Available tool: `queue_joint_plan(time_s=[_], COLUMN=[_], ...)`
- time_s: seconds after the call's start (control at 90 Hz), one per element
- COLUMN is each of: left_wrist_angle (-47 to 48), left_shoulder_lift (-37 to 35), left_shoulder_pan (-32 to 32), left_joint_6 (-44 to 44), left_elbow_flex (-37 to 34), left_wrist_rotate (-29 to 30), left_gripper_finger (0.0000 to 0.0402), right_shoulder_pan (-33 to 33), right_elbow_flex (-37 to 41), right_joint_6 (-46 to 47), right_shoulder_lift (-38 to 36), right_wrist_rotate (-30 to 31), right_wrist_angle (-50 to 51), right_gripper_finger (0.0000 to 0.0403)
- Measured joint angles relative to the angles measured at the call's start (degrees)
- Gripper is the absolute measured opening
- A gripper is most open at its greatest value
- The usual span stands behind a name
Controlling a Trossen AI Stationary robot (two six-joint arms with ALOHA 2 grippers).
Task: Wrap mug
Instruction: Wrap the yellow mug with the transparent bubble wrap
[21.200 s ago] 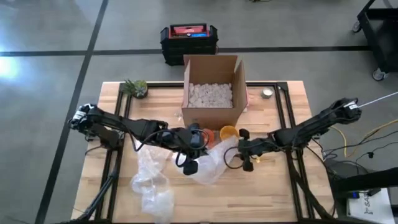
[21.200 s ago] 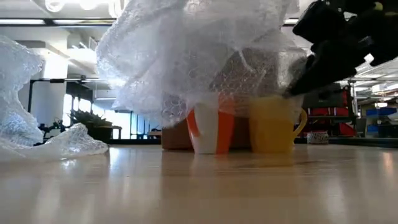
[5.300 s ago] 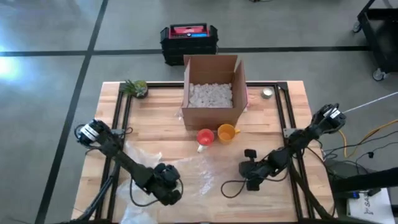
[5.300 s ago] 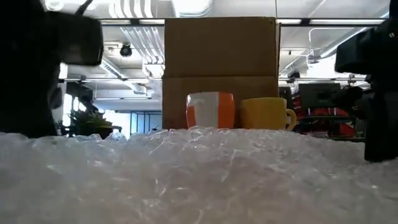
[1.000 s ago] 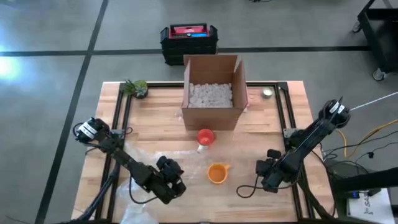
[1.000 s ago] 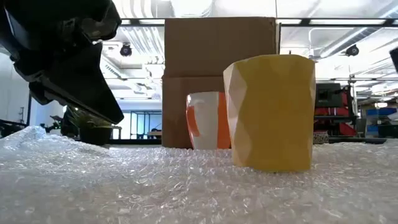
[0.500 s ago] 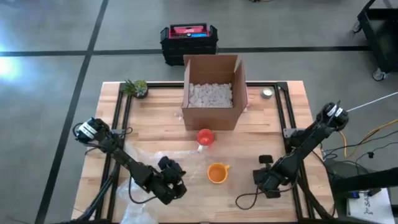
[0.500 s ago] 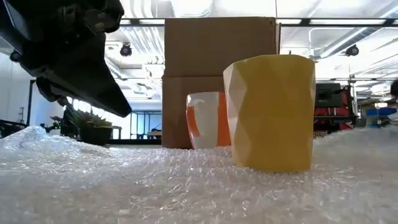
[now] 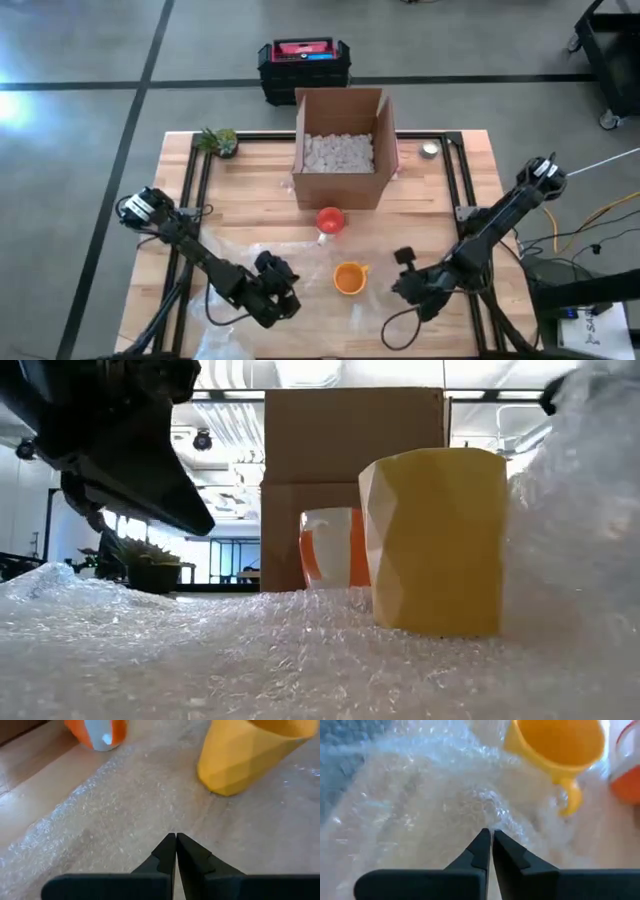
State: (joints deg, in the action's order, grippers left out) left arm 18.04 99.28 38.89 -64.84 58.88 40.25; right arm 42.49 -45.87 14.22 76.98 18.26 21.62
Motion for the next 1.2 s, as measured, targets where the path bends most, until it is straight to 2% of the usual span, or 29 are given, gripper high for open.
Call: queue_joint_plan(time_s=[0.389,0.589,0.811,1.056,1.2], left_wrist_angle=[-0.09,-0.72,-8.30,-9.89,-18.36], left_shoulder_lift=[-0.43,-0.03,0.33,0.17,1.44], left_shoulder_pan=[-2.46,-6.05,-8.31,-8.26,-9.17], left_joint_6=[13.54,19.02,26.53,33.93,39.58], left_elbow_flex=[8.96,11.23,12.12,17.04,17.04], left_wrist_rotate=[-0.69,-3.11,-4.96,-5.40,-7.26], left_gripper_finger=[0.0000,0.0000,0.0000,0.0000,0.0000], right_shoulder_pan=[-7.30,-12.50,-15.25,-15.44,-15.68], right_elbow_flex=[0.00,-0.01,0.00,0.00,0.00], right_joint_6=[-10.44,-12.32,-11.68,-12.31,-12.36], right_shoulder_lift=[-2.66,-0.45,5.09,8.54,8.55], right_wrist_rotate=[0.47,0.87,0.94,0.90,0.89], right_wrist_angle=[-13.18,-20.52,-20.87,-23.96,-23.99], right_gripper_finger=[0.0000,0.0000,0.0000,0.0000,0.0000])
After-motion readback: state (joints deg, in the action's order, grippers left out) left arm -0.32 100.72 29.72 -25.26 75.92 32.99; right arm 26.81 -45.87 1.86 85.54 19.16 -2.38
